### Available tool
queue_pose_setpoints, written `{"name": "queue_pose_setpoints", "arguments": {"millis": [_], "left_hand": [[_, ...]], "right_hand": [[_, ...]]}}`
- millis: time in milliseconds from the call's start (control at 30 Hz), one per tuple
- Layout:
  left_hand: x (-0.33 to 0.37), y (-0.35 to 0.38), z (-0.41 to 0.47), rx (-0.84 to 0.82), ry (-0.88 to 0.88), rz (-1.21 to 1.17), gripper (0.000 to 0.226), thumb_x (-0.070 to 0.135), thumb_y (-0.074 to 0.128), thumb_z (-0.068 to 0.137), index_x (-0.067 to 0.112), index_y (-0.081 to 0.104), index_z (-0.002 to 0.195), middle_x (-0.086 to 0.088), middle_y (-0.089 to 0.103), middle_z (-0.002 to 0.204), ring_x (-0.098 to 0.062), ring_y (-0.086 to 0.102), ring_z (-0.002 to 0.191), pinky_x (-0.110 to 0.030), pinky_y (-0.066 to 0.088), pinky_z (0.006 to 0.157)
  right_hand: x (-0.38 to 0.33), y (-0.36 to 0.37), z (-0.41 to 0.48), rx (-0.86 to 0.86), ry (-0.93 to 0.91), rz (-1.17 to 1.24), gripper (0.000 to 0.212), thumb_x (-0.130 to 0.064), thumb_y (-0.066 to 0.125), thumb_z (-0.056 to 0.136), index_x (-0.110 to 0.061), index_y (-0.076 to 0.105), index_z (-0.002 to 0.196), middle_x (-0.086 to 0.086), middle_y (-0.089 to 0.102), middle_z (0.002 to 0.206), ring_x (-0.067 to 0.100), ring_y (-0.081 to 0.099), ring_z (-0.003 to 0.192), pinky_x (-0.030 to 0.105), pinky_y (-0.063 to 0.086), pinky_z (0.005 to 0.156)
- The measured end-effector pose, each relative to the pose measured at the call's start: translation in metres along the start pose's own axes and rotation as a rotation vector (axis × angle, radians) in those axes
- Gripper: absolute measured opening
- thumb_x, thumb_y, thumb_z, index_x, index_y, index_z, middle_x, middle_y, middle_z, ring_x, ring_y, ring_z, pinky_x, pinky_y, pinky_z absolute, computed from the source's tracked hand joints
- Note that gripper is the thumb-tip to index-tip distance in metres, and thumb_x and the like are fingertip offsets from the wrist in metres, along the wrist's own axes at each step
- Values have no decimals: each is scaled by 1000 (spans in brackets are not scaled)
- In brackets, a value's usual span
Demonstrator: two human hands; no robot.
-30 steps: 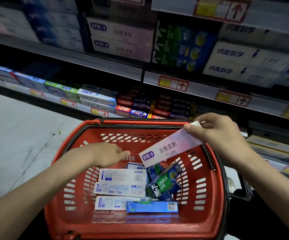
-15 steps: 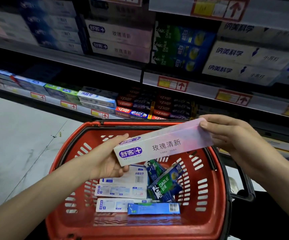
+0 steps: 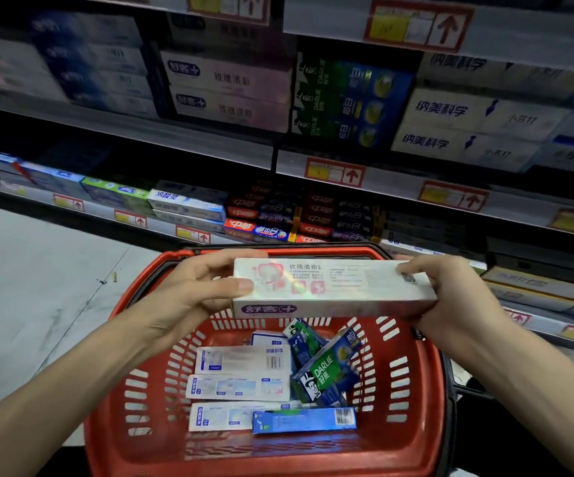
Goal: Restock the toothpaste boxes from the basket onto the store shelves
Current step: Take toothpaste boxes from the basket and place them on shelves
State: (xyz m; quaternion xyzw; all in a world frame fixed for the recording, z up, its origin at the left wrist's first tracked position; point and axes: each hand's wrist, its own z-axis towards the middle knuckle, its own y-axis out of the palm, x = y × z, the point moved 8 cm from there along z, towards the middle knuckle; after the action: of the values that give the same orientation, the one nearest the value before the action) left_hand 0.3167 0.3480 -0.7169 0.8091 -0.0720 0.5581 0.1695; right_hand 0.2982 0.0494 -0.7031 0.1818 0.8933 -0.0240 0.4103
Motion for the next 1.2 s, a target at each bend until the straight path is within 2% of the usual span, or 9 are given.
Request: {"name": "queue_pose_setpoints", "arguments": {"millis": [200,300,367,500,600,700,867,1067,1200], "left_hand": [[3,-5,4,25,10,-12,62,17,86,66,19,73,127,-17,69,131,-28,68,116,-27,57,82],[4,-6,6,70,14,-53,62,25,84,64,18,73,125,-16,71,126,-23,72,103,-27,56,73],[5,-7,8,96,9,-30,63,37,83,65,21,73,125,-13,72,127,-26,71,106,-34,55,79],[1,-7,10,93,-14,41,72,65,81,67,32,70,130,-8,70,133,-35,65,124,-58,48,104],[0,-3,8,82,-21,20,83,71,83,60,31,69,132,-11,69,134,-43,61,127,-65,41,110],[2,0,6,24,-24,38,86,62,89,58,28,66,134,-16,68,134,-52,55,127,-60,43,103],[11,4,1,-85,4,1,75,24,79,71,20,58,142,-17,65,139,-37,63,126,-36,59,92],[9,-5,4,94,-46,-44,59,38,72,77,21,68,133,-24,72,121,-31,73,87,-27,55,52],[4,-18,6,231,-54,-89,57,48,65,85,10,68,128,-28,72,111,-30,69,66,-24,47,42]], "right_hand": [[-4,-1,1,-90,-22,-36,34,6,56,85,-6,74,111,18,76,103,24,74,76,30,57,62],[-6,0,-2,-85,-65,-54,38,4,55,84,-9,73,114,16,79,100,28,78,95,43,60,91],[-6,0,-3,-63,-66,-74,41,-1,57,81,-14,74,116,14,79,106,38,73,108,51,54,104],[-12,0,-5,-11,-105,-124,36,-9,66,87,-25,74,118,12,72,120,34,68,110,53,56,98],[-14,-1,-7,-5,-92,-106,27,-18,70,91,-22,73,118,12,72,115,30,71,101,44,60,82],[-13,-2,-8,1,-64,-109,18,-19,70,93,-18,75,110,11,73,104,26,71,89,42,59,79],[-18,-5,-12,42,-59,-118,7,-19,70,95,-16,71,90,8,69,82,22,65,80,41,56,75],[-19,1,-15,-34,-80,-192,37,-48,70,93,-15,68,110,8,79,81,24,75,73,41,60,79],[-20,7,-15,-90,-156,-261,52,-60,70,88,-14,73,113,17,74,93,22,71,73,35,60,75]]}}
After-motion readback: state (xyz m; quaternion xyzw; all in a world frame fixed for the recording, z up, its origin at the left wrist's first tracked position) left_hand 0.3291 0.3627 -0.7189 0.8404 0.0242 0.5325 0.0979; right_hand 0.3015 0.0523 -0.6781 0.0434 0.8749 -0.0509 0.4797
